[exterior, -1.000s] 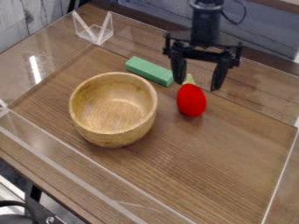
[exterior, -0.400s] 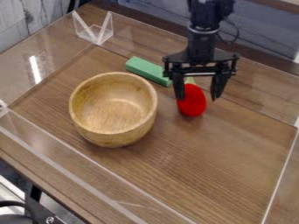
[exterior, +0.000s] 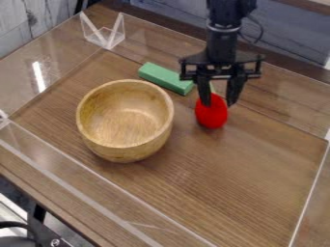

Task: Move the red object to the left

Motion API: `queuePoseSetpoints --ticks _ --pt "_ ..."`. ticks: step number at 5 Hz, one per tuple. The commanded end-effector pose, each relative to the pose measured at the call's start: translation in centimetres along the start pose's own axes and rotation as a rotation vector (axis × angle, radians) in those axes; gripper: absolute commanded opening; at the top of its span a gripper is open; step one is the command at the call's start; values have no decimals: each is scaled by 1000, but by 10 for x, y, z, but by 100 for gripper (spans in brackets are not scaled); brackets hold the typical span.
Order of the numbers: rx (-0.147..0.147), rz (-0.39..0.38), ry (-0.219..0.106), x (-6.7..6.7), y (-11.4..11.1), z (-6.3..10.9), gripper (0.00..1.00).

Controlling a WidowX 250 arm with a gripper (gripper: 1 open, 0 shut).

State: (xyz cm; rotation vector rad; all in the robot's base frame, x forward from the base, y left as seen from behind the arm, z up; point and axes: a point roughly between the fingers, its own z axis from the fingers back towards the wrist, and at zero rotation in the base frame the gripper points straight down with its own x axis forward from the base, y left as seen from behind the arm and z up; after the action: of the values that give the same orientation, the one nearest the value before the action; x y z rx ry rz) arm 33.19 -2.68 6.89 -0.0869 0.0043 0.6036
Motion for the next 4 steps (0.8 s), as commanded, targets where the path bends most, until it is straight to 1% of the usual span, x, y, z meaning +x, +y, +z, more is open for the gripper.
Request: queuePoseSetpoints --ticks 1,2,3,4 --pt "-61 -47 -74 -4 -11 20 100" --pt "-63 -71 -80 -13 -13 7 100" --pt "-91 -129 -91 -6 -7 16 100" --pt "-106 -150 -100 4 1 26 100"
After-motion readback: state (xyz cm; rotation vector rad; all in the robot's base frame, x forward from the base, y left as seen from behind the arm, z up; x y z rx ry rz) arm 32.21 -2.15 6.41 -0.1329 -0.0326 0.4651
